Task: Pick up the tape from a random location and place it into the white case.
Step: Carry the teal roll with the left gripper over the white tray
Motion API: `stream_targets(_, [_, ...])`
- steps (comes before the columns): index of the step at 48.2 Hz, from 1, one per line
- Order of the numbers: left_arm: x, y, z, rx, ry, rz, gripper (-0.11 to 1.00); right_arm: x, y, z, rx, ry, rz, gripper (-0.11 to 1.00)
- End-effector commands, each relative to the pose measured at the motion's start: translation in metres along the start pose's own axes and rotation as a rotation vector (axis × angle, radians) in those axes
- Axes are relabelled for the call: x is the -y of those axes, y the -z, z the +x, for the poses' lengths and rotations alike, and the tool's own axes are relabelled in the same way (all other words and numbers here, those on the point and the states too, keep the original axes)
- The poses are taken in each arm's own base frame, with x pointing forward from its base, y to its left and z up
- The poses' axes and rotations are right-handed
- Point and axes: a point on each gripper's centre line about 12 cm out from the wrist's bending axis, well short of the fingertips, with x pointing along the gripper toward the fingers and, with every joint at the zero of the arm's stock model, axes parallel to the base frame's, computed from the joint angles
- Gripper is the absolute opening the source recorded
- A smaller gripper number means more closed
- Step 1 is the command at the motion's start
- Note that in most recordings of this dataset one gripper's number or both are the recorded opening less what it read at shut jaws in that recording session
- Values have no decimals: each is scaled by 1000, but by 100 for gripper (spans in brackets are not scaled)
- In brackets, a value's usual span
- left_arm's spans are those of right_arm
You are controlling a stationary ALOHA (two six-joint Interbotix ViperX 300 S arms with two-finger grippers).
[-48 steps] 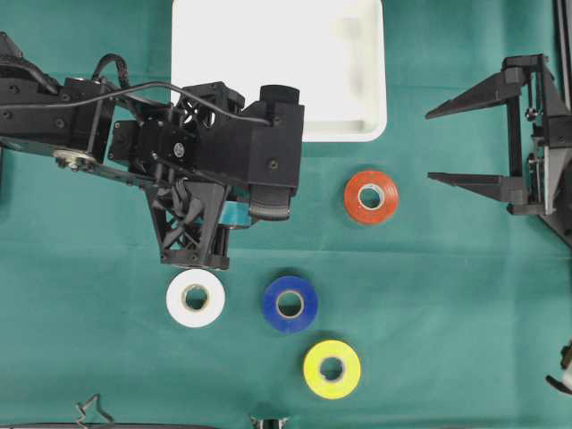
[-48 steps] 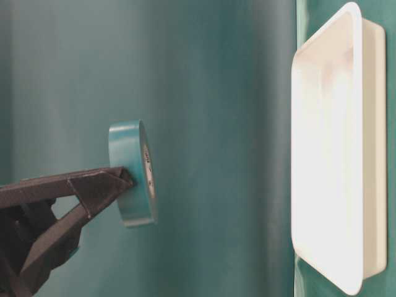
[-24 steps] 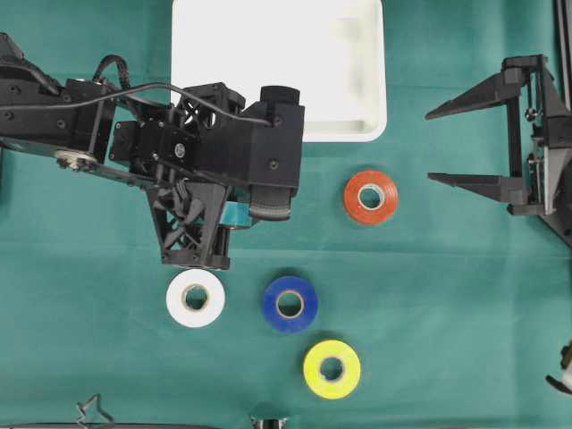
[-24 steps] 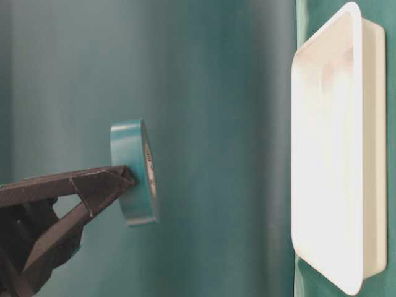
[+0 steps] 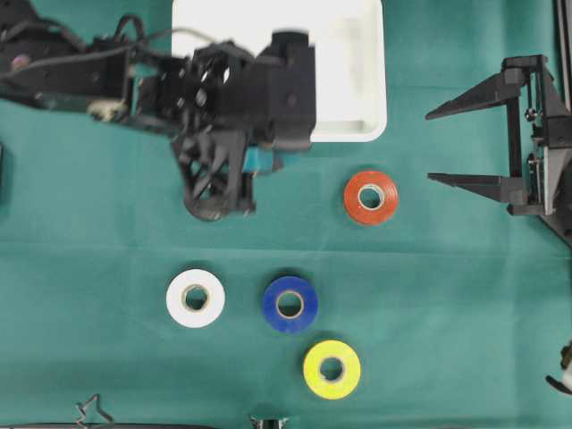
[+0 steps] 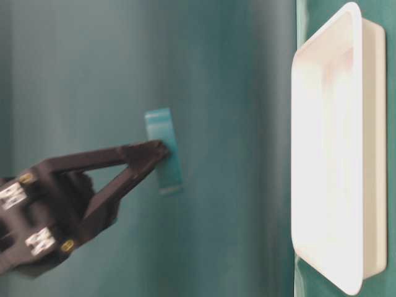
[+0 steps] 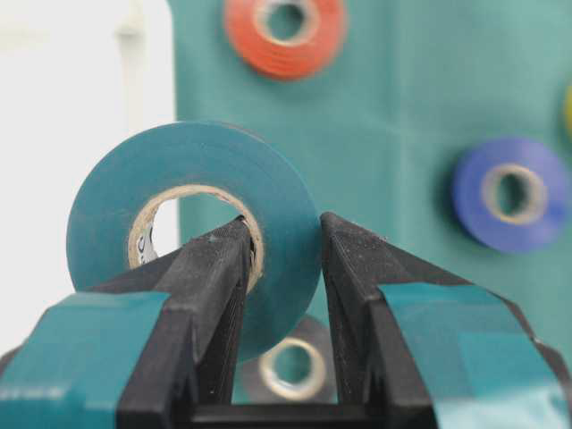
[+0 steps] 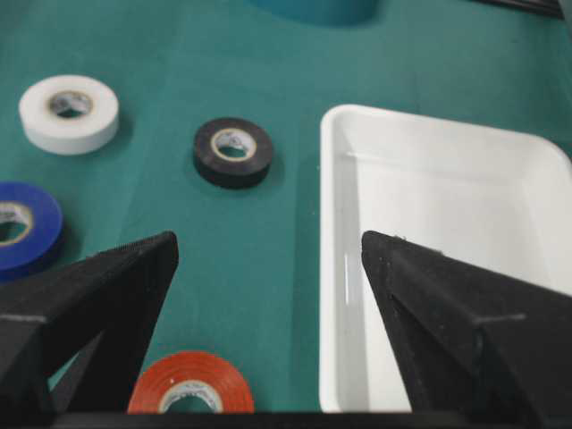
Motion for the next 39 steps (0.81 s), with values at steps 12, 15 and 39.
stream_targets(12, [-61, -10, 2, 41, -92, -37, 21, 1, -12, 0, 18, 3, -4, 92])
stream_targets(15, [-76, -8, 3, 37, -113, -57, 21, 1, -12, 0, 18, 3, -4, 92])
stream_targets(39, [-114, -4, 8, 36, -168, -90, 21, 1, -11, 0, 6, 3, -13, 92])
